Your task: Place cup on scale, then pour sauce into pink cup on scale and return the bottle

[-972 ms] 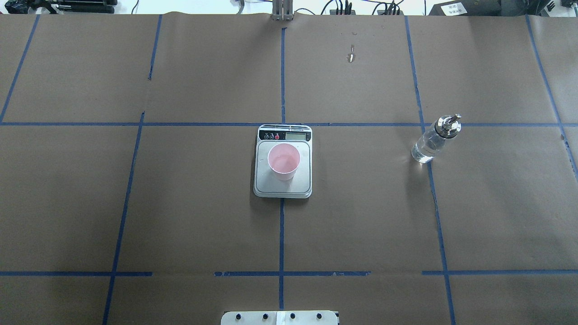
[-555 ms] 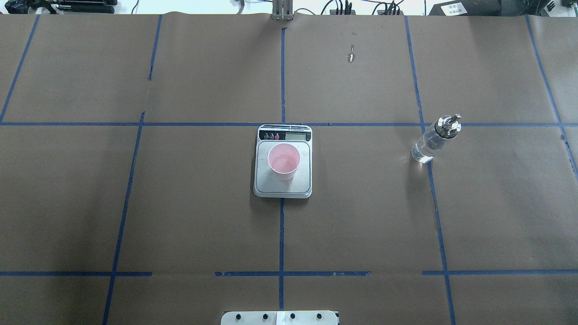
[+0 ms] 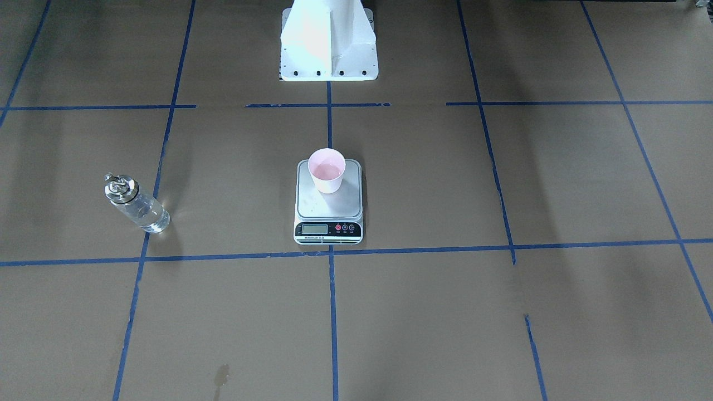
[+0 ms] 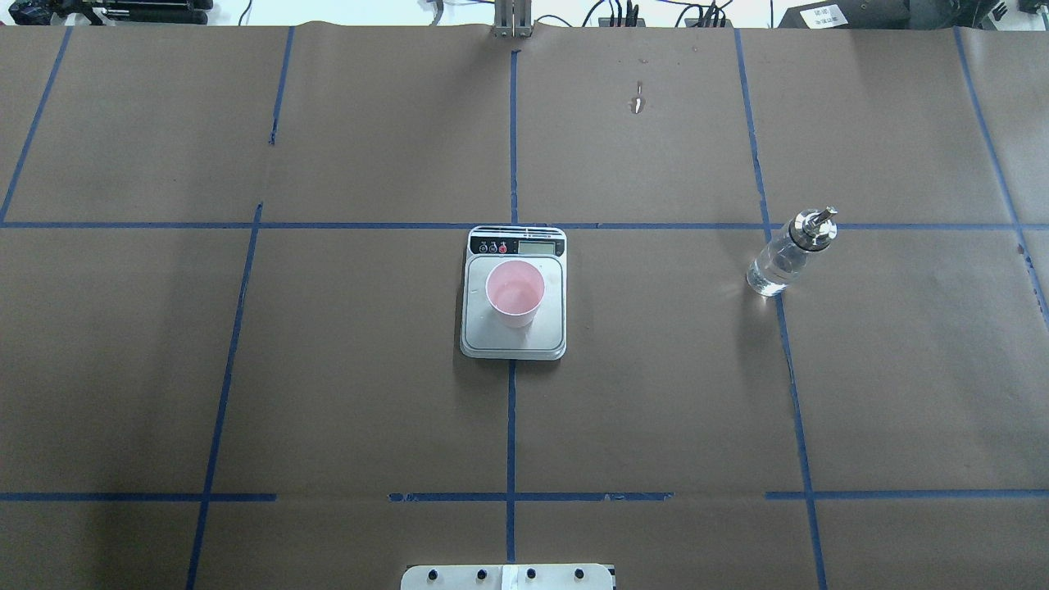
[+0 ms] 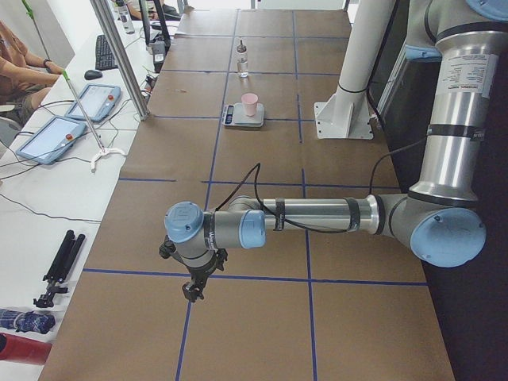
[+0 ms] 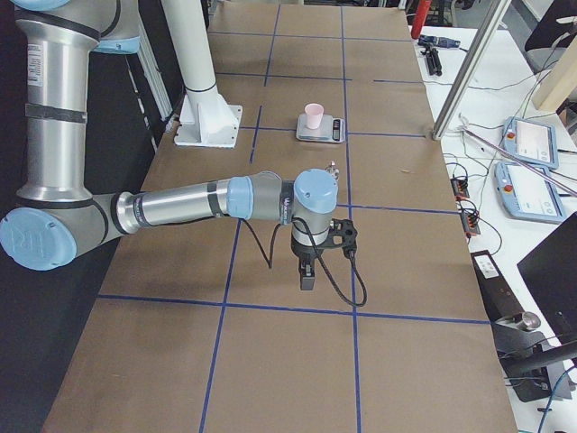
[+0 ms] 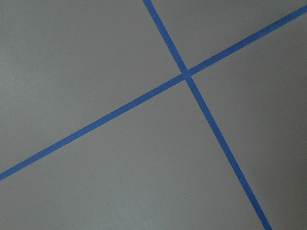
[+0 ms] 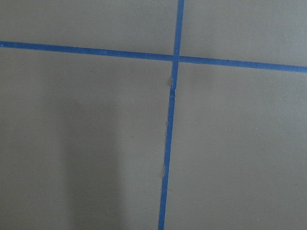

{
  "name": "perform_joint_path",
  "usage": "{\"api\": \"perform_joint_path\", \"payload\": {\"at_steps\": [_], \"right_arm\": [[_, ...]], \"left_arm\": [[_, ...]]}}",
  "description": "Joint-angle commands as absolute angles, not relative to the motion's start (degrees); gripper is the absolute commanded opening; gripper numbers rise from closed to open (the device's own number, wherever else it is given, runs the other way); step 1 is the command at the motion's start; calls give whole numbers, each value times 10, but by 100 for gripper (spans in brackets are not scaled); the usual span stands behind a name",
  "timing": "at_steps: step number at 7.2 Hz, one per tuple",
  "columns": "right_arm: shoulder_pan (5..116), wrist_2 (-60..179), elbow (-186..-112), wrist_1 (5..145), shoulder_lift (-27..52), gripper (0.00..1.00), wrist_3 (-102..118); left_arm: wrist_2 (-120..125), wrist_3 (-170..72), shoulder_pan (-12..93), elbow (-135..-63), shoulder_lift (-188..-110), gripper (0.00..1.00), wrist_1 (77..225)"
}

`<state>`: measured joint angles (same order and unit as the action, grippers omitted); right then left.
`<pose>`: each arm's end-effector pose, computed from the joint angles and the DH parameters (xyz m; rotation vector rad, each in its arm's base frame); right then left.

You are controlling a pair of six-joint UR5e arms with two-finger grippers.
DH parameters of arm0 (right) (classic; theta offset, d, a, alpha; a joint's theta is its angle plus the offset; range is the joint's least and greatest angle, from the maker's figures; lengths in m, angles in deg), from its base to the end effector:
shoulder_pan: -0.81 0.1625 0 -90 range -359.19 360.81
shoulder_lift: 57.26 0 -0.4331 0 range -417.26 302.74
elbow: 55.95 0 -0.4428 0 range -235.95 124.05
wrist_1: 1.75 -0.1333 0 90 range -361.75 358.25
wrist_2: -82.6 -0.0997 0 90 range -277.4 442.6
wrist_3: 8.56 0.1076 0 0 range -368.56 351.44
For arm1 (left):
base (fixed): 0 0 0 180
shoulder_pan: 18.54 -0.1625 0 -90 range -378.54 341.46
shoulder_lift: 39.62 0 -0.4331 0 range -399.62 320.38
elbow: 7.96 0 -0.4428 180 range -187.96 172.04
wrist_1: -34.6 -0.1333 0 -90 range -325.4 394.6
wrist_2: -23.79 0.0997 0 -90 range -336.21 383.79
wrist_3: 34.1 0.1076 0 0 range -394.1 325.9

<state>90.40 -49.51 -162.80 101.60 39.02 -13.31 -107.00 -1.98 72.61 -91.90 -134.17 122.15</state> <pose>0.0577 -0.4840 0.5963 -0.0185 -0.7362 -0.0681 -0.0745 -0.5695 0.6941 0.1418 0.7083 0.4925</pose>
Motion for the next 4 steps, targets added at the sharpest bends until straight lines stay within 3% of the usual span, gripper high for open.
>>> {"api": "perform_joint_path", "payload": {"at_steps": [1, 4], "right_arm": [[909, -498, -1600, 1016, 390, 100, -132], [915, -502, -1599, 1015, 394, 100, -132]], "left_arm": [[-1070, -21, 726, -918, -1339, 100, 1221], [-1070, -19, 726, -917, -1332, 100, 1222]]}}
